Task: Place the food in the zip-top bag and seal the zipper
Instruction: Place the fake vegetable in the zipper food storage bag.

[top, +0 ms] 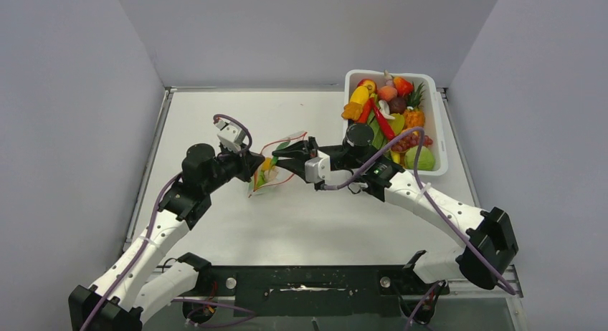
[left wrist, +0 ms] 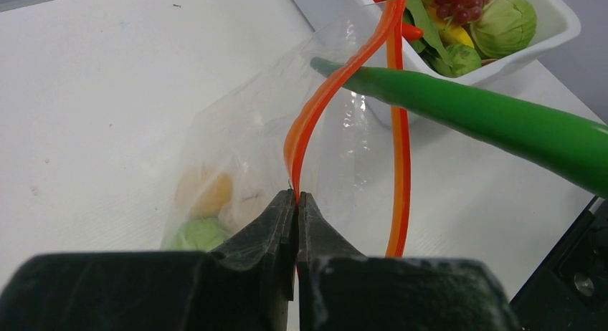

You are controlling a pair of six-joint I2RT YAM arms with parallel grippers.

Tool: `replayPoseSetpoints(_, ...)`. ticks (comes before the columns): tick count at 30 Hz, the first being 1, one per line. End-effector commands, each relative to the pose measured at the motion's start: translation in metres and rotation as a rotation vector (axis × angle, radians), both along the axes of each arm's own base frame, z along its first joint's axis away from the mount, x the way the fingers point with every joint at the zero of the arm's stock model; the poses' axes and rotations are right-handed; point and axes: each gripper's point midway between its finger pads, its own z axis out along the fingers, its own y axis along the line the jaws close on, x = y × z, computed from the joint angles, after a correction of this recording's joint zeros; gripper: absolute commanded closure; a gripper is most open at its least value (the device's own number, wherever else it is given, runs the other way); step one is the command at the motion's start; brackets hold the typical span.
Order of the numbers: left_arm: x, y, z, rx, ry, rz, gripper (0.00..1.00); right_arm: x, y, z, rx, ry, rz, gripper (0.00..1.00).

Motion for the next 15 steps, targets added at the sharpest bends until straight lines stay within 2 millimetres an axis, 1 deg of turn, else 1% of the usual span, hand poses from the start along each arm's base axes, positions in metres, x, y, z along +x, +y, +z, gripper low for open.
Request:
replayPoseSetpoints(1,0.002,-0.003,0.032,-0.051,-0.107,-0.019,1.0,0.013,-0.006,0.009,-0.023,-0.087,0.008,0.91)
replayPoseSetpoints(6,0.002,-0.004,0.033,-0.053,-0.108,-0.023,1.0,0.032,-0.016,-0.016,-0.08,-0.049,-0.024,0.9)
replayPoseSetpoints(11,0.002,-0.003,0.033,-0.056,-0.11,-0.023,1.0,0.041,-0.015,-0.04,-0.137,-0.031,-0.045,0.9)
replayPoseSetpoints(15,0.002,-0.003,0.033,-0.058,-0.11,-0.019,1.0,0.05,-0.011,-0.06,-0.214,-0.028,-0.084,0.9)
